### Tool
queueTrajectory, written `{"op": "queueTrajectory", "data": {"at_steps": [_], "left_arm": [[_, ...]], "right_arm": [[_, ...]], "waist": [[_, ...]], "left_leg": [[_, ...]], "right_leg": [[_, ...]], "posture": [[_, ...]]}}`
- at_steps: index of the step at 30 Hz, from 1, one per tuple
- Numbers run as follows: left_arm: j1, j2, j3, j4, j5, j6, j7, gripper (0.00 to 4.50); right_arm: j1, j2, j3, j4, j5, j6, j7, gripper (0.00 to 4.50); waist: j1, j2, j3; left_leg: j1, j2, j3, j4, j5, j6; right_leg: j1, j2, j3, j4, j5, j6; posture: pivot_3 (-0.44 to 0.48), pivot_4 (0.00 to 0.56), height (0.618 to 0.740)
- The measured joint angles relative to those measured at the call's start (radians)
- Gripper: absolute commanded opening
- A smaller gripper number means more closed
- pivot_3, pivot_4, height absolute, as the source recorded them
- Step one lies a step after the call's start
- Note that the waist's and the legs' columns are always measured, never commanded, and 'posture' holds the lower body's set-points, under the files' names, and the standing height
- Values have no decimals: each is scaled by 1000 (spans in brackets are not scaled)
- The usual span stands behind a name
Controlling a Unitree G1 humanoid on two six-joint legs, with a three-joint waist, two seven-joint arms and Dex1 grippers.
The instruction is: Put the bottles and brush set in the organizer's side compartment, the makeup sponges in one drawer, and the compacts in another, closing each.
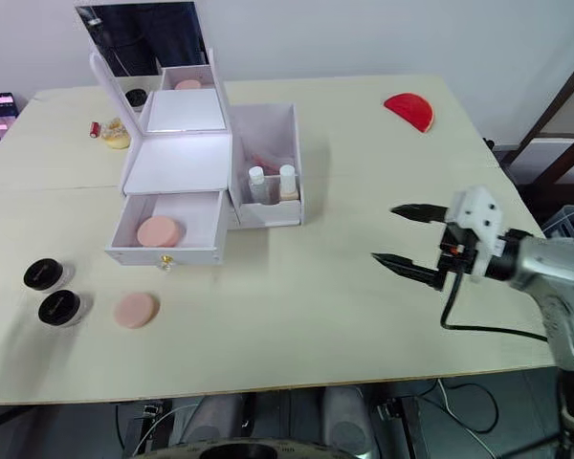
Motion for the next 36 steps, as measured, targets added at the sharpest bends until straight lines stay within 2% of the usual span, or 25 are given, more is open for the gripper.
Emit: {"op": "queueTrajectory", "data": {"at_steps": [5, 9, 12, 14, 18, 24, 36], "left_arm": [[55, -179, -94, -331, -48, 58, 140, 4465], [66, -287, -165, -468, -19, 19, 259, 4465], [66, -376, -250, -552, 21, 9, 382, 4465], [86, -403, -318, -597, 67, -12, 432, 4465], [67, -436, -416, -591, 177, -69, 538, 4465], [18, -438, -535, -538, 282, -137, 609, 4465], [-71, -444, -616, -430, 309, -173, 674, 4465]], "right_arm": [[-146, 83, 161, -66, 0, 39, -20, 4500], [-228, 147, 244, -77, -5, 55, -45, 4500], [-264, 189, 297, -80, -12, 64, -64, 4500], [-271, 197, 316, -80, -22, 64, -71, 4500], [-273, 206, 343, -73, -43, 64, -80, 4500], [-276, 213, 352, -73, -52, 64, -83, 4500], [-281, 213, 353, -75, -59, 85, -92, 4500]], "waist": [[6, -1, 0], [5, -1, 0], [7, -1, 0], [10, -1, 0], [23, -1, 0], [22, -1, 0], [23, 0, -1]], "left_leg": [[-1, -2, -2, 1, 0, 0], [0, -3, -1, 1, 0, 0], [0, -3, -2, 2, 0, 0], [0, -3, -1, 2, 0, 0], [0, -2, -2, 3, 0, 0], [0, -2, -2, 4, 0, 0], [1, -2, -3, 4, 0, 0]], "right_leg": [[2, 2, -1, -3, 1, 0], [2, 3, 0, -3, 3, -3], [3, 3, 0, -2, 3, -4], [3, 3, 0, -3, 4, -4], [3, 5, 0, -2, 4, -4], [3, 6, 0, -2, 3, -3], [3, 6, -1, -1, 3, -2]], "posture": [[0, 150, 739], [0, 150, 739], [0, 150, 739], [0, 150, 739], [0, 150, 739], [0, 150, 739], [0, 150, 739]]}}
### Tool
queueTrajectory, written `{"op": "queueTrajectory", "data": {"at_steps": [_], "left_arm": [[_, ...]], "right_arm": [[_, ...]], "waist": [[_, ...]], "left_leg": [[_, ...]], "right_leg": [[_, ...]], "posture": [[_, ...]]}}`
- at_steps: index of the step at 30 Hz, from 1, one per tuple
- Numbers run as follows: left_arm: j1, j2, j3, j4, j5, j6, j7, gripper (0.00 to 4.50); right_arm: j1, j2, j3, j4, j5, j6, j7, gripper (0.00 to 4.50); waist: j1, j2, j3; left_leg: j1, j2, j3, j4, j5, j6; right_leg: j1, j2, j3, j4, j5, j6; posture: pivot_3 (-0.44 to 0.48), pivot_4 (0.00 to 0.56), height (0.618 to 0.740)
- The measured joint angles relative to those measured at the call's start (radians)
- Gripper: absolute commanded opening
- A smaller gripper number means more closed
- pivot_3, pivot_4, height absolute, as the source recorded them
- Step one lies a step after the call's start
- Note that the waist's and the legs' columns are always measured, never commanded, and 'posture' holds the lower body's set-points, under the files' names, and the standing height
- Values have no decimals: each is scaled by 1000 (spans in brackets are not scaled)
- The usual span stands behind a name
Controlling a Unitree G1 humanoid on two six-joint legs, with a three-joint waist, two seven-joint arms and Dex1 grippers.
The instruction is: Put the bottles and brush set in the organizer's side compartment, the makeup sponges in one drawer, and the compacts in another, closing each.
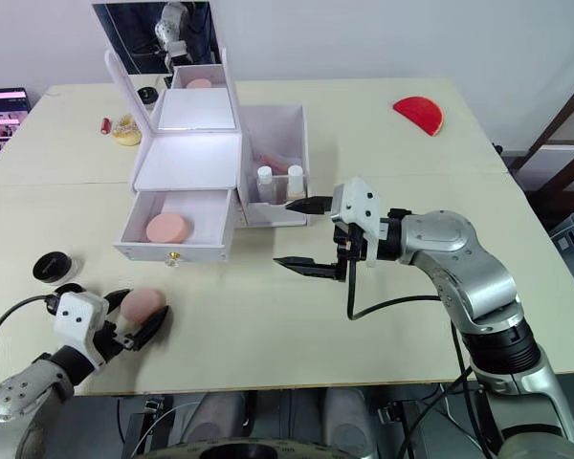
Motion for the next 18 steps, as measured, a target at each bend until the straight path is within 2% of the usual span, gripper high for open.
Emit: {"op": "queueTrajectory", "data": {"at_steps": [1, 4, 6, 15, 18], "left_arm": [[0, 0, -2, 1, -5, 1, 0, 4465], [1, -2, -10, 2, -11, 6, 2, 3691], [3, -2, -19, -1, -17, 7, 6, 2718], [7, 6, -13, -4, -45, 12, 12, 2679], [33, 27, 34, -13, -88, 24, -5, 2679]], "right_arm": [[0, 0, 0, -1, 0, 0, -1, 4500], [-1, 0, 0, -1, 0, 2, -3, 4500], [-3, 0, 0, -1, 0, 7, -5, 4500], [-3, 0, 0, -3, 1, 19, -9, 4500], [-3, -5, -4, -3, 2, 21, -9, 4500]], "waist": [[0, 0, 0], [0, 1, -1], [0, 2, -1], [-1, 4, -2], [-4, 3, -2]], "left_leg": [[0, 0, 0, 0, 0, 0], [0, 0, 0, 0, 0, 0], [0, 0, 0, 0, 0, 0], [0, 0, 0, 0, 0, 0], [-1, 0, 0, -1, 0, 0]], "right_leg": [[0, 0, 0, 0, 0, 0], [0, 0, 0, 0, 0, 0], [0, 0, 0, 0, 0, 0], [0, 0, 0, 0, 0, 0], [-1, 0, 0, 0, 0, 0]], "posture": [[0, 150, 739], [0, 150, 739], [0, 150, 739], [0, 150, 739], [0, 150, 739]]}}
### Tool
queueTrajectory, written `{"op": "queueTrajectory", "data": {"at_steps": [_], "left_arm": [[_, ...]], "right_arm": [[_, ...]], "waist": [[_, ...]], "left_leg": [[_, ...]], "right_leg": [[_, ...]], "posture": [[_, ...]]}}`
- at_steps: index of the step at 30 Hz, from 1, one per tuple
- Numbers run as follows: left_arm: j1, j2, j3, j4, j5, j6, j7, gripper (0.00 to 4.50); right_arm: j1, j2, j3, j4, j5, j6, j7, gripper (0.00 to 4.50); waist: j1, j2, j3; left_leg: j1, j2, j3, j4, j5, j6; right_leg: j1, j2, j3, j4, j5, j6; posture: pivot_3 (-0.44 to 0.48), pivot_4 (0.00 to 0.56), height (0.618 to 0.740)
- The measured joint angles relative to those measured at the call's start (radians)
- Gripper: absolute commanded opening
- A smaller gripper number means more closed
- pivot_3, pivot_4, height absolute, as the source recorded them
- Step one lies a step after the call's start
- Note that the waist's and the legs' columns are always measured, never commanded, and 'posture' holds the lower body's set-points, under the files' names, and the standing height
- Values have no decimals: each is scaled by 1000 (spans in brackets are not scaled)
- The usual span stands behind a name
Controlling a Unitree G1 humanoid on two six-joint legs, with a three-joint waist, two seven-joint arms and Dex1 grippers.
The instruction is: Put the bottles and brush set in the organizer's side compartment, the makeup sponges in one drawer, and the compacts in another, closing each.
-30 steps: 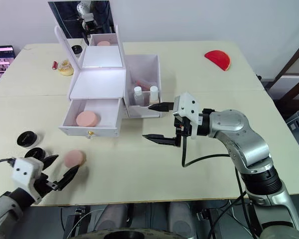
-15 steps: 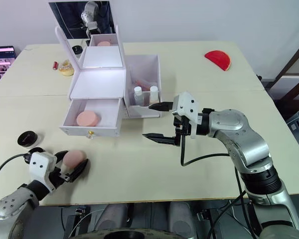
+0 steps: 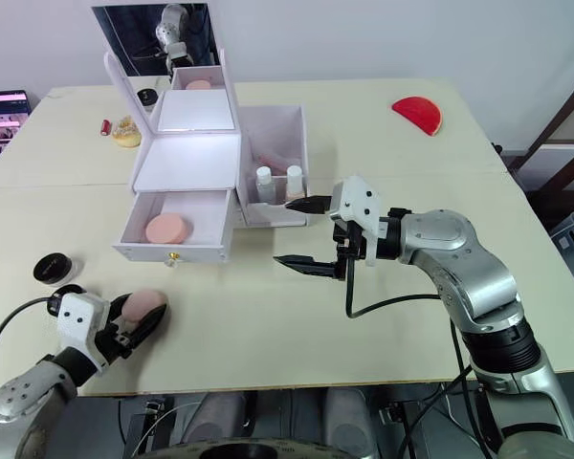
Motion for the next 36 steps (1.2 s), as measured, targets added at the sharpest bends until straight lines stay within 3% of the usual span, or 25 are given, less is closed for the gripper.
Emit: {"op": "queueTrajectory", "data": {"at_steps": [6, 13, 18, 21, 24, 28, 36], "left_arm": [[-28, 158, 254, -47, -152, 103, -26, 2679], [-232, 342, 347, -107, -370, 265, -40, 2679], [-457, 417, 215, -110, -489, 368, -49, 2679], [-511, 430, 114, -95, -502, 386, -91, 2679], [-625, 438, -32, -11, -472, 386, -171, 2679], [-725, 452, -142, 82, -416, 375, -249, 2679], [-824, 442, -253, 210, -328, 338, -361, 2679]], "right_arm": [[-4, -12, -26, -9, 30, 38, 1, 4500], [-33, -19, -28, -25, 54, 92, 7, 4500], [-81, -20, 9, -26, 76, 177, 9, 4500], [-95, -18, 18, -26, 78, 202, 10, 4500], [-115, -11, 41, -26, 76, 220, 6, 4500], [-114, -10, 48, -29, 75, 230, -6, 4500], [-91, -14, 45, -61, 75, 244, -45, 4500]], "waist": [[5, 0, 0], [2, 0, 0], [1, 1, 1], [-5, 0, 1], [-5, 0, 1], [-5, 0, 1], [-8, 0, 1]], "left_leg": [[0, 0, -2, 0, 0, 0], [0, 0, -2, 0, 0, 0], [0, 0, -3, -1, 0, 0], [0, 0, -2, -1, 0, 0], [0, 1, -3, -1, 0, 0], [0, 2, -3, -1, 0, 0], [0, 3, -3, -1, 0, 0]], "right_leg": [[0, 1, -1, 0, 0, 0], [1, 1, -1, -1, 0, 0], [0, 2, -1, 1, 2, -4], [0, 3, 0, 0, 2, -4], [0, 4, 0, 1, 2, -4], [0, 6, 0, 1, 2, -4], [0, 7, 1, 0, 2, -3]], "posture": [[0, 150, 739], [0, 150, 739], [0, 150, 739], [0, 150, 739], [0, 150, 739], [0, 150, 739], [0, 150, 739]]}}
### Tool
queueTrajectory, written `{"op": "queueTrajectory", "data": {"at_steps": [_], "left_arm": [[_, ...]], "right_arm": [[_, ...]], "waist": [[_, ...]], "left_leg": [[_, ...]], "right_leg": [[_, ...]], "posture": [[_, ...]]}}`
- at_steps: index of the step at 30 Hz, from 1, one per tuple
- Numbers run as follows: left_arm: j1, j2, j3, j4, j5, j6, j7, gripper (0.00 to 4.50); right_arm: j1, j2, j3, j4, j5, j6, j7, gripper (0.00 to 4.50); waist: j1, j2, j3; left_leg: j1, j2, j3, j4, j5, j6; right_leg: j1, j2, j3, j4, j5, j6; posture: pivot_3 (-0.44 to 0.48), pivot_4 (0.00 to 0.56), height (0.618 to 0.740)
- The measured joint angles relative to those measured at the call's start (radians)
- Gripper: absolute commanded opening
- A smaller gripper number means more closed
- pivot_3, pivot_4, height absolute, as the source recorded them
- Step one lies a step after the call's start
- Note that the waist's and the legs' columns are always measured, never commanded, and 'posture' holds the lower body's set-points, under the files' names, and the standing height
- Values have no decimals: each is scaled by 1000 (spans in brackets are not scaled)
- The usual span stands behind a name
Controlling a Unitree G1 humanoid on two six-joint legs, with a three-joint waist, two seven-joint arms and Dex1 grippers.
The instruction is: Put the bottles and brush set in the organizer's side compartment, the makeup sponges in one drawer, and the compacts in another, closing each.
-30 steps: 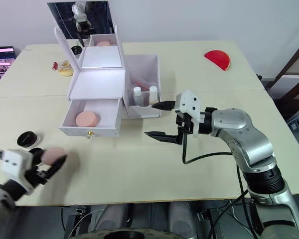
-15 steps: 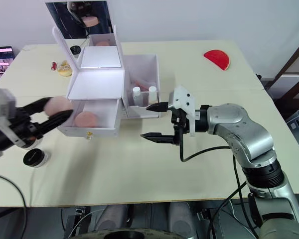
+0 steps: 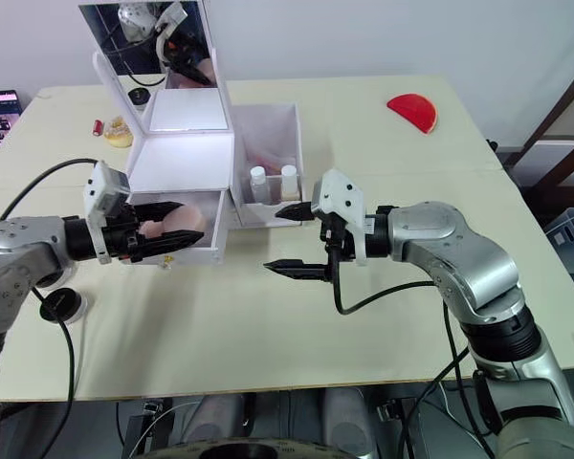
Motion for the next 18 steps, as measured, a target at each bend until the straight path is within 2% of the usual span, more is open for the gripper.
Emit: {"op": "queueTrajectory", "data": {"at_steps": [10, 12, 14, 18], "left_arm": [[-11, -23, 0, 12, 28, -11, -22, 2679], [-12, -25, 0, 12, 30, -11, -23, 3708], [-15, -34, 0, 13, 33, -11, -22, 4432], [-23, -38, 0, 13, 37, -10, -16, 4432]], "right_arm": [[22, 0, -3, -23, 1, 10, -35, 4500], [22, 0, -3, -23, 1, 10, -37, 4500], [22, 0, -3, -23, 1, 10, -38, 4500], [25, 0, -3, -23, 0, 10, -43, 4500]], "waist": [[0, 0, 0], [0, 0, 0], [1, 0, 0], [0, 0, 0]], "left_leg": [[0, 0, 0, 1, 0, 0], [0, 0, 0, 1, 0, 0], [0, 0, 0, 1, 0, 0], [0, 0, 0, 1, 0, 0]], "right_leg": [[0, 0, 0, 0, -1, 1], [0, 0, 0, 0, 0, 1], [0, 0, 0, 0, 0, 1], [0, 0, 0, 0, 0, 1]], "posture": [[0, 150, 739], [0, 150, 739], [0, 150, 739], [0, 150, 739]]}}
